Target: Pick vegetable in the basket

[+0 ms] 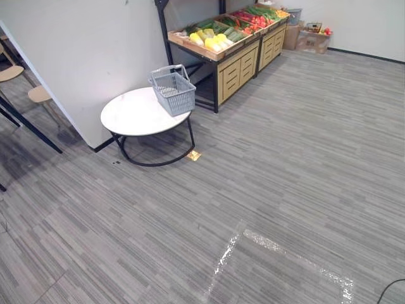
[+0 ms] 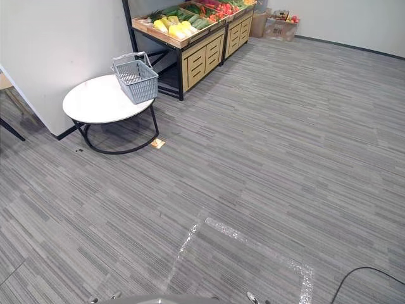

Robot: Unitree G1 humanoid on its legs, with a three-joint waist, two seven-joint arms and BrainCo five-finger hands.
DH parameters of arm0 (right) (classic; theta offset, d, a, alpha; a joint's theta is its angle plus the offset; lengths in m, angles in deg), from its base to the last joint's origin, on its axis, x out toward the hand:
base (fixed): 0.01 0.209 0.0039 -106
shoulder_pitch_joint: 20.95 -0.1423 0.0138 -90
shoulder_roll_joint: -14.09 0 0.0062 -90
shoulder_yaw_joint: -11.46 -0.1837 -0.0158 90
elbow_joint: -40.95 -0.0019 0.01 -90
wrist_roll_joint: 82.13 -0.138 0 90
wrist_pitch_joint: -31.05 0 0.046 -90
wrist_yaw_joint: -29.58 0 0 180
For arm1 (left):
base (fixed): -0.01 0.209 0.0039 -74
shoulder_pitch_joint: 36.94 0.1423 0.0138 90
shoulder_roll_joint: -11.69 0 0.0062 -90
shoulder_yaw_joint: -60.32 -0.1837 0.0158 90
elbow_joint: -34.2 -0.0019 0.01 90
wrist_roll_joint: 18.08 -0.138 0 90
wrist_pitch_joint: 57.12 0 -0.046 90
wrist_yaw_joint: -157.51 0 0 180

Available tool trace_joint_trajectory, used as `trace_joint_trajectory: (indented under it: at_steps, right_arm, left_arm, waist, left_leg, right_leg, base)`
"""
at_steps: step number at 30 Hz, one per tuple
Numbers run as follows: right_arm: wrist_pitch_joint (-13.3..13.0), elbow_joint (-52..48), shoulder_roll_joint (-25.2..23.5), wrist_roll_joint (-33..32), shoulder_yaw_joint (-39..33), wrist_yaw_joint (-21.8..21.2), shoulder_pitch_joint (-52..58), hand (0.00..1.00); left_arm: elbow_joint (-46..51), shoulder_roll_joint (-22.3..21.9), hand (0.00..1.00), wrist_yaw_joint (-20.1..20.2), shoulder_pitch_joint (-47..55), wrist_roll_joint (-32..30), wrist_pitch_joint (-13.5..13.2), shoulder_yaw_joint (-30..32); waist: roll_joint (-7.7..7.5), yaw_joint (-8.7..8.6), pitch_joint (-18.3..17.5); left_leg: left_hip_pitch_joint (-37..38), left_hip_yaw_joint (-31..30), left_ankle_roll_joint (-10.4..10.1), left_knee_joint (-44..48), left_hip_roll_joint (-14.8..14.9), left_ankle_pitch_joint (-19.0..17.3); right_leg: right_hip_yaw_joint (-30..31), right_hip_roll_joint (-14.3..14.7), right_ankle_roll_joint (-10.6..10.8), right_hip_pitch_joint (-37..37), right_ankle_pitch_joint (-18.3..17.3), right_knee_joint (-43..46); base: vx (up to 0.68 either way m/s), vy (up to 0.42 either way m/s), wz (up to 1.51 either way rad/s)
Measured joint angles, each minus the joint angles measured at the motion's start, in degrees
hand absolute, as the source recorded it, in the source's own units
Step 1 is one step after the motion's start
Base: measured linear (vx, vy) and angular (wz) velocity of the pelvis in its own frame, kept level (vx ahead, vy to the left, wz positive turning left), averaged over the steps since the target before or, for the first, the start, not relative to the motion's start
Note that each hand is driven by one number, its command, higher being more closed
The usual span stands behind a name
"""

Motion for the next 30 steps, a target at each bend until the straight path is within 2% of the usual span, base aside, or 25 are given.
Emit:
trace_joint_trajectory:
  at_steps: [5,9,11,13,19,26,30]
  right_arm:
    - [-0.1,0.0,-0.2,0.0,-0.3,0.0,-0.3,0.00]
    - [-0.1,0.0,-0.2,0.0,-0.2,0.0,-0.3,0.00]
    - [-0.1,0.0,-0.2,0.0,-0.1,-0.1,-0.3,0.00]
    - [0.1,0.0,-0.1,-0.6,-0.1,-0.9,-0.3,0.00]
    - [1.3,-0.2,0.4,-3.5,1.1,-8.1,-0.1,0.00]
    - [1.2,-0.1,0.4,-4.3,1.4,-8.6,-0.1,0.00]
    - [0.2,0.0,0.3,-4.3,1.7,-8.8,-0.1,0.00]
  left_arm:
    - [0.0,0.0,0.00,-2.0,-0.3,-0.1,0.0,0.0]
    - [0.0,-0.3,0.00,-5.5,-0.5,-0.2,-0.1,-0.1]
    - [0.0,-0.3,0.00,-5.4,-0.5,-0.3,-0.1,-0.1]
    - [0.0,-0.3,0.00,-4.7,-0.5,-0.3,0.1,-0.1]
    - [-0.7,0.5,0.00,3.2,-0.6,0.0,1.5,0.0]
    - [-1.1,0.8,0.00,4.7,-0.8,0.0,1.9,0.0]
    - [-1.1,1.0,0.00,4.9,-0.8,0.0,2.3,0.0]
  waist:
    - [-0.15,-0.02,0.7]
    - [-0.48,-0.10,1.0]
    - [-0.51,-0.05,1.0]
    - [-0.69,-0.02,1.2]
    - [-0.91,-0.06,1.2]
    - [-0.97,-0.07,1.2]
    - [-1.11,-0.08,1.3]
  left_leg:
    - [0.3,-0.2,-0.1,-0.4,0.0,0.4]
    - [1.2,-0.9,0.2,-2.5,0.0,1.8]
    - [1.2,-1.3,0.3,-2.6,0.0,2.0]
    - [1.3,-1.3,0.4,-3.2,0.0,2.4]
    - [1.4,-1.3,0.4,-3.6,0.0,2.5]
    - [1.5,-1.3,0.3,-3.6,-0.1,2.4]
    - [1.6,-1.4,0.4,-3.6,-0.1,2.4]
  right_leg:
    - [-0.5,0.0,0.4,0.7,-0.3,-0.2]
    - [-1.4,0.1,0.3,0.6,-0.2,-0.2]
    - [-1.8,0.1,0.2,0.7,-0.2,-0.2]
    - [-1.9,0.1,0.1,0.6,-0.1,-0.3]
    - [-1.9,0.2,0.0,0.7,0.0,-0.5]
    - [-1.9,0.2,-0.1,0.8,0.0,-0.6]
    - [-1.9,0.1,-0.1,0.8,0.0,-0.5]
  base:
    - [-0.04,-0.016,0.04]
    - [-0.06,-0.023,0.09]
    - [-0.07,-0.019,0.11]
    - [-0.06,-0.012,0.03]
    - [-0.01,-0.003,0.00]
    - [0.00,0.000,0.00]
    - [-0.03,-0.004,0.00]
